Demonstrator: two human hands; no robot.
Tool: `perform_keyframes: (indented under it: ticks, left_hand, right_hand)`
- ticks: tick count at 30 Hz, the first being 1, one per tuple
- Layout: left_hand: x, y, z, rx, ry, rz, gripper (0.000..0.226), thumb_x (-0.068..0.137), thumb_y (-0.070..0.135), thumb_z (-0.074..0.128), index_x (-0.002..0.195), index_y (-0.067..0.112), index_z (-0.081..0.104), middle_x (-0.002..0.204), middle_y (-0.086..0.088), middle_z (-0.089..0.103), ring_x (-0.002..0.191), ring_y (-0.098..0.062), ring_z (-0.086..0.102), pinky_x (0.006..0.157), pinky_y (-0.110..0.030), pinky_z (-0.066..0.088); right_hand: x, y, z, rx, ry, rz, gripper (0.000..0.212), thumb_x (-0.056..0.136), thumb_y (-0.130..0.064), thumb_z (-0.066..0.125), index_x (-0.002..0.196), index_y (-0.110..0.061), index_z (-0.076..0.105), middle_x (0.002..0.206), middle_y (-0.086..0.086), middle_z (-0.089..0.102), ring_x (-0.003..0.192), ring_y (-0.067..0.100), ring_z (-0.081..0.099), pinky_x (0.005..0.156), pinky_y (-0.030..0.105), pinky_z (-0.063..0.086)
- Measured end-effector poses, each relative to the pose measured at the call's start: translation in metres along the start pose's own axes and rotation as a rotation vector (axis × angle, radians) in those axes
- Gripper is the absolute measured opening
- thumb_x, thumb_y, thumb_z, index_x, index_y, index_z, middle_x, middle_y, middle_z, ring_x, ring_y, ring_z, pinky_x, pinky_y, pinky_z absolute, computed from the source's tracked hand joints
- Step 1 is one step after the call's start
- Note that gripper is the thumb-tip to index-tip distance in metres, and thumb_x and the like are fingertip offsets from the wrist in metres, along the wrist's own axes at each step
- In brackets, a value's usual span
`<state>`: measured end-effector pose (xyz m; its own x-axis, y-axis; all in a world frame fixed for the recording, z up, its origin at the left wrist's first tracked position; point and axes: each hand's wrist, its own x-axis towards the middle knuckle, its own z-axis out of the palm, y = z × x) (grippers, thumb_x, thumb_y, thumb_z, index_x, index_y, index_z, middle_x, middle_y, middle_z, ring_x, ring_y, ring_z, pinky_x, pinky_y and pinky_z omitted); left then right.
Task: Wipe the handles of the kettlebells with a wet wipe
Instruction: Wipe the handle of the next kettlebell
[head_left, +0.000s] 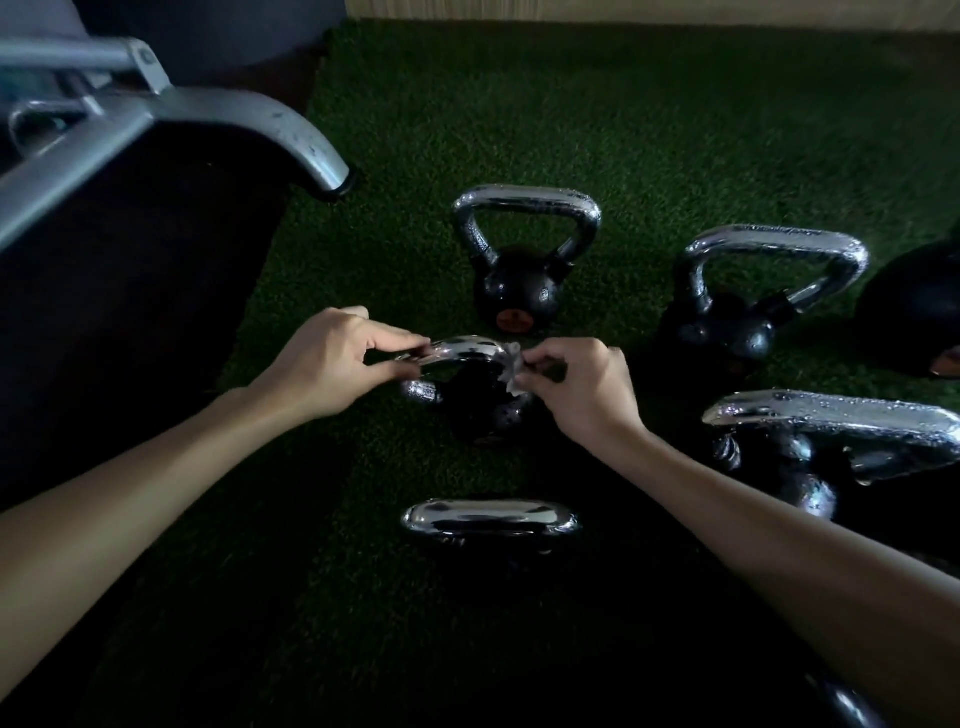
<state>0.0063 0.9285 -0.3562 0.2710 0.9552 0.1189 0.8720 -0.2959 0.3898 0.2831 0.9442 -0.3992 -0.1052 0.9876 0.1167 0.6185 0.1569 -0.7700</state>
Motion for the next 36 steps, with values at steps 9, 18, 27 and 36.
perform_keyframes:
  ticks: [9,18,27,36]
  left_hand:
    - [0.041,0.03,0.006,0.078,-0.075,0.062,0.044,0.086,0.068,0.064,0.127,0.052,0.063,0.093,0.004,0.068,0.074,-0.004,0.049,0.061,-0.02,0.038]
    - [0.062,0.085,-0.004,-0.277,-0.153,0.043,0.048,0.087,0.048,0.075,0.132,0.036,0.067,0.124,0.018,0.071,0.115,0.008,0.062,0.099,-0.014,0.046]
    - [0.049,0.092,0.002,-0.872,0.111,-0.11,0.031,0.086,0.021,0.08,0.117,0.016,0.077,0.108,0.006,0.079,0.105,-0.008,0.073,0.094,-0.02,0.054]
    - [0.044,0.074,0.006,-0.617,0.077,-0.224,0.023,0.088,0.034,0.079,0.109,0.026,0.079,0.097,0.01,0.079,0.094,0.0,0.073,0.087,-0.02,0.057]
  right_hand:
    - [0.012,-0.002,-0.048,0.2,0.058,0.155,0.017,0.082,-0.018,0.083,0.09,-0.032,0.079,0.08,-0.019,0.074,0.076,-0.014,0.067,0.07,0.006,0.048]
    - [0.004,-0.04,-0.089,0.638,-0.108,0.322,0.021,0.091,-0.013,0.075,0.112,-0.01,0.076,0.074,-0.006,0.069,0.043,-0.004,0.051,0.044,0.007,0.036]
    - [0.01,-0.06,-0.076,0.699,-0.073,0.323,0.027,0.082,-0.01,0.084,0.106,-0.002,0.073,0.093,0.014,0.078,0.045,-0.002,0.06,0.041,0.009,0.04]
    - [0.013,-0.045,-0.059,0.456,-0.051,0.271,0.028,0.072,-0.025,0.092,0.094,-0.019,0.077,0.08,-0.002,0.078,0.067,0.0,0.068,0.058,0.011,0.045]
